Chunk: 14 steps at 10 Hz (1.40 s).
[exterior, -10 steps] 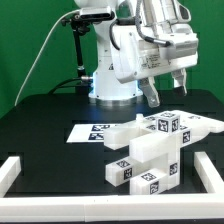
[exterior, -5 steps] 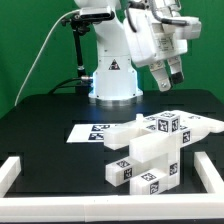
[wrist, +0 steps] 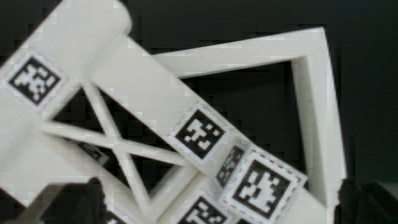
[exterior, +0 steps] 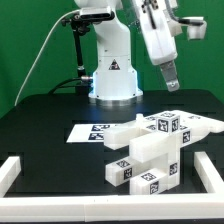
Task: Assemble chair
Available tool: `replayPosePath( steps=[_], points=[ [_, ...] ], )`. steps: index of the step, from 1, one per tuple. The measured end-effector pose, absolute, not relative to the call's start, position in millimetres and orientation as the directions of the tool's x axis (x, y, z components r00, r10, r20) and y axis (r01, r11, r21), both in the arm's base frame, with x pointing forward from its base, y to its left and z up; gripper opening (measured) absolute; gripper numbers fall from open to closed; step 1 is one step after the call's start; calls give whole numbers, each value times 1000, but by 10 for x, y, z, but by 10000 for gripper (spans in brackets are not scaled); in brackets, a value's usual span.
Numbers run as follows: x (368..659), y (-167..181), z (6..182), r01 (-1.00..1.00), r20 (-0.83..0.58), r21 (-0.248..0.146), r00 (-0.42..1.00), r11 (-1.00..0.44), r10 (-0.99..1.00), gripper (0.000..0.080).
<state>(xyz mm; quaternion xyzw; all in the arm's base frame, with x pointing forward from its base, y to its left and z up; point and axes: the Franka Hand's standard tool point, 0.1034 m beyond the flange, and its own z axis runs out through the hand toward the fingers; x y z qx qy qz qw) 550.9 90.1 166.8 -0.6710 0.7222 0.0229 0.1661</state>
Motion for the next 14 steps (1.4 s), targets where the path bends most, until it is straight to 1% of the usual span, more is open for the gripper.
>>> replayPosePath(
  steps=[1, 2, 3, 4, 5, 6, 7, 8, 10, 11, 12, 13, 14],
  points=[
    [5392, 932, 1639, -976, -209, -210, 107, -62, -972, 649],
    [5257, 913, 1641, -940, -164, -244, 284, -240, -945, 649],
    [5147, 901, 1639, -894, -132, -252, 411, -371, -902, 649],
    [5075, 941, 1627, -847, -98, -244, 506, -472, -857, 649],
    [5047, 997, 1611, -828, -74, -245, 535, -505, -842, 649],
    [5050, 1057, 1607, -779, -16, -263, 594, -570, -804, 649],
    [5044, 1027, 1599, -720, 3, -259, 666, -644, -746, 649],
    [5050, 1007, 1598, -705, 10, -258, 682, -661, -731, 649],
    [5049, 969, 1589, -539, 73, -248, 818, -805, -570, 649],
    [5029, 815, 1550, -380, 142, -220, 899, -899, -415, 649],
    [5004, 754, 1507, -295, 170, -187, 930, -937, -327, 649],
    [5021, 714, 1472, -137, 226, -135, 960, -981, -165, 649],
    [5035, 678, 1430, -18, 268, -86, 962, -996, -40, 649]
  ],
)
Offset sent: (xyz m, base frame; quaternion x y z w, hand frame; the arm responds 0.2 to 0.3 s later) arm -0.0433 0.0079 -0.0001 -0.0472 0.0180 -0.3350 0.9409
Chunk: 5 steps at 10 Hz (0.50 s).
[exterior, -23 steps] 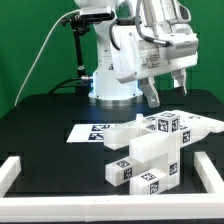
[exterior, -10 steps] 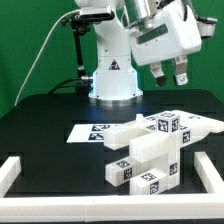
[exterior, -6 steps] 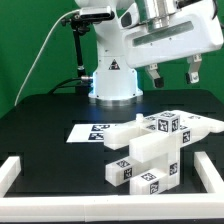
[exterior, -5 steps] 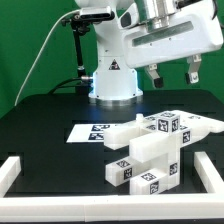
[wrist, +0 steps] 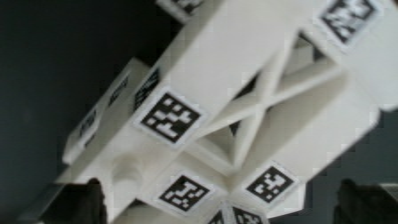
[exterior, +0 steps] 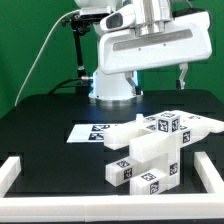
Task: Assemble chair
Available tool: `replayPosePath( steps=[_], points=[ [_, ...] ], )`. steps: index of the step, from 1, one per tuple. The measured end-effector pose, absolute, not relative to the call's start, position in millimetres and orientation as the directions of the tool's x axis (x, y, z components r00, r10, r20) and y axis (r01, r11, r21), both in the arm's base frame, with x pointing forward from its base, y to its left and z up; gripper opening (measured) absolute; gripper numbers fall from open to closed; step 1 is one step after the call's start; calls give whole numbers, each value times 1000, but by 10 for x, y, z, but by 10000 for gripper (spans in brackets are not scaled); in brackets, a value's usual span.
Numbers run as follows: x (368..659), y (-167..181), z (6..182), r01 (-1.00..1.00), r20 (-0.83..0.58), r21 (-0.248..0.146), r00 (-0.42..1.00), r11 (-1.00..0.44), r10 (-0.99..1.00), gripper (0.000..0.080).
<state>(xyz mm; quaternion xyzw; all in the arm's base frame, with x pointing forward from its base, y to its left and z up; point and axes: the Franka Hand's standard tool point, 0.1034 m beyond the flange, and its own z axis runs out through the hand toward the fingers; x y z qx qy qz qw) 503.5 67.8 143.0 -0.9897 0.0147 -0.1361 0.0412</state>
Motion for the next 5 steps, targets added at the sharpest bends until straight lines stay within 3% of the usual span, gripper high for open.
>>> replayPosePath(
  steps=[1, 3, 5],
  points=[
    [5043, 623, 1416, 50, 313, -47, 949, -998, 33, 649],
    [5039, 624, 1411, 147, 308, -12, 942, -989, 136, 649],
    [4998, 569, 1398, 179, 297, -7, 940, -984, 168, 649]
  ],
)
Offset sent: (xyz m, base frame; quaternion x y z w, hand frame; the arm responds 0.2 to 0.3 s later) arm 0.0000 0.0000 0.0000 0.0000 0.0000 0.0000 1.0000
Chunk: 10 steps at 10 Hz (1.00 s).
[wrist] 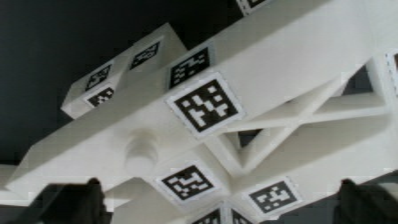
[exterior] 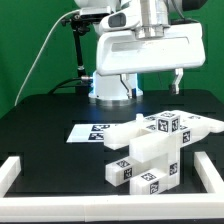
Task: Assemble chair
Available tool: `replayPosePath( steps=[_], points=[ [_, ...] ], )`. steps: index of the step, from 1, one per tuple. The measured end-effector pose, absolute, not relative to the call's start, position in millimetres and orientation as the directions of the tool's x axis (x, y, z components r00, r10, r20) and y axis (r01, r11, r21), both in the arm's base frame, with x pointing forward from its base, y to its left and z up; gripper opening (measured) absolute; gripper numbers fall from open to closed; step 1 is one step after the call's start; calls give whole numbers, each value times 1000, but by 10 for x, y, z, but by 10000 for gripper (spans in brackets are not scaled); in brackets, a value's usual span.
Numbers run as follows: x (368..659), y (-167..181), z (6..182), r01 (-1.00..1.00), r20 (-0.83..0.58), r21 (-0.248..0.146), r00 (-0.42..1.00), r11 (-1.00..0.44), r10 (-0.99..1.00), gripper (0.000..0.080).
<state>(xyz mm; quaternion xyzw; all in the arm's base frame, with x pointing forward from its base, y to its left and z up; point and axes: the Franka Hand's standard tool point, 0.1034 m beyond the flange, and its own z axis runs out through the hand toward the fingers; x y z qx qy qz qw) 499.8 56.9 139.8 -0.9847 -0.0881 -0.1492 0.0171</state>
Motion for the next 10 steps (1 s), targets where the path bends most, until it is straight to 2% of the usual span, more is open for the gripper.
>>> replayPosePath(
  steps=[2, 3, 4, 8, 10],
  points=[
    [4748, 337, 1416, 212, 250, -65, 949, -975, 190, 649],
    [4645, 309, 1460, 191, 271, -76, 949, -979, 164, 649],
    [4592, 319, 1469, 191, 288, -61, 943, -980, 166, 649],
    [4559, 278, 1431, 206, 281, -50, 942, -977, 184, 649],
    [4351, 212, 1297, 199, 251, -45, 951, -979, 182, 649]
  ],
)
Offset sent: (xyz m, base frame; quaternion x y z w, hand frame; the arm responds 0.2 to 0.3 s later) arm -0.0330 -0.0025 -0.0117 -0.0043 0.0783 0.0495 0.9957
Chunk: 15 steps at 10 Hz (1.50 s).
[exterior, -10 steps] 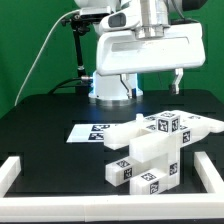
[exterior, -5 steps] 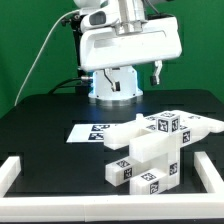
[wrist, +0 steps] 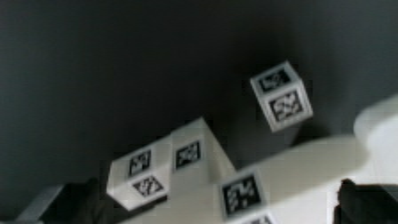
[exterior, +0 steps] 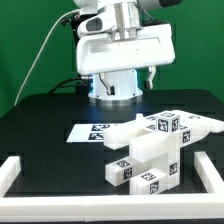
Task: Assemble chair
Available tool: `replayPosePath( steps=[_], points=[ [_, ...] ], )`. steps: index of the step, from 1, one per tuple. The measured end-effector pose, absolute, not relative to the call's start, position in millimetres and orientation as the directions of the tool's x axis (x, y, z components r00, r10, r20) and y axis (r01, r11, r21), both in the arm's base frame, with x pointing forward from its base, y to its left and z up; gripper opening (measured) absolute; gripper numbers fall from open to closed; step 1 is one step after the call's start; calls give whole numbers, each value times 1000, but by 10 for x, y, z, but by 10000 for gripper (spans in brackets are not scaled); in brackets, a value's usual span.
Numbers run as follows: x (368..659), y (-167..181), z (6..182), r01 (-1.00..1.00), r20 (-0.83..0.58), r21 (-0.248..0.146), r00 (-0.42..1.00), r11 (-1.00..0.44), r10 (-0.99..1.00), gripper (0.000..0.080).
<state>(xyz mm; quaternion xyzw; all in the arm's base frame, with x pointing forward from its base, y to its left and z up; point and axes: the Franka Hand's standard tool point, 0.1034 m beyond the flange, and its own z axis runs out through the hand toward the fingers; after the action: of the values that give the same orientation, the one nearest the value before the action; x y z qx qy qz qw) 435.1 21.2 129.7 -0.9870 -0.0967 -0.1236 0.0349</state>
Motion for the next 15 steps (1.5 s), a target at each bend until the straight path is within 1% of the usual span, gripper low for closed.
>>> replayPosePath(
  steps=[2, 3, 4, 5, 9, 11, 13, 15],
  points=[
    [4202, 331, 1205, 185, 217, -66, 962, -981, 166, 649],
    [4162, 483, 1210, 157, 215, -85, 967, -984, 135, 649],
    [4171, 678, 1271, 120, 234, -106, 968, -987, 92, 649],
    [4172, 686, 1279, 149, 237, -100, 964, -984, 121, 649],
    [4167, 658, 1258, 140, 233, -99, 966, -985, 114, 649],
    [4150, 732, 1224, 133, 224, -100, 969, -986, 108, 649],
    [4139, 723, 1155, 128, 210, -93, 972, -987, 106, 649],
    [4107, 689, 1076, 127, 204, -74, 973, -989, 110, 649]
  ],
)
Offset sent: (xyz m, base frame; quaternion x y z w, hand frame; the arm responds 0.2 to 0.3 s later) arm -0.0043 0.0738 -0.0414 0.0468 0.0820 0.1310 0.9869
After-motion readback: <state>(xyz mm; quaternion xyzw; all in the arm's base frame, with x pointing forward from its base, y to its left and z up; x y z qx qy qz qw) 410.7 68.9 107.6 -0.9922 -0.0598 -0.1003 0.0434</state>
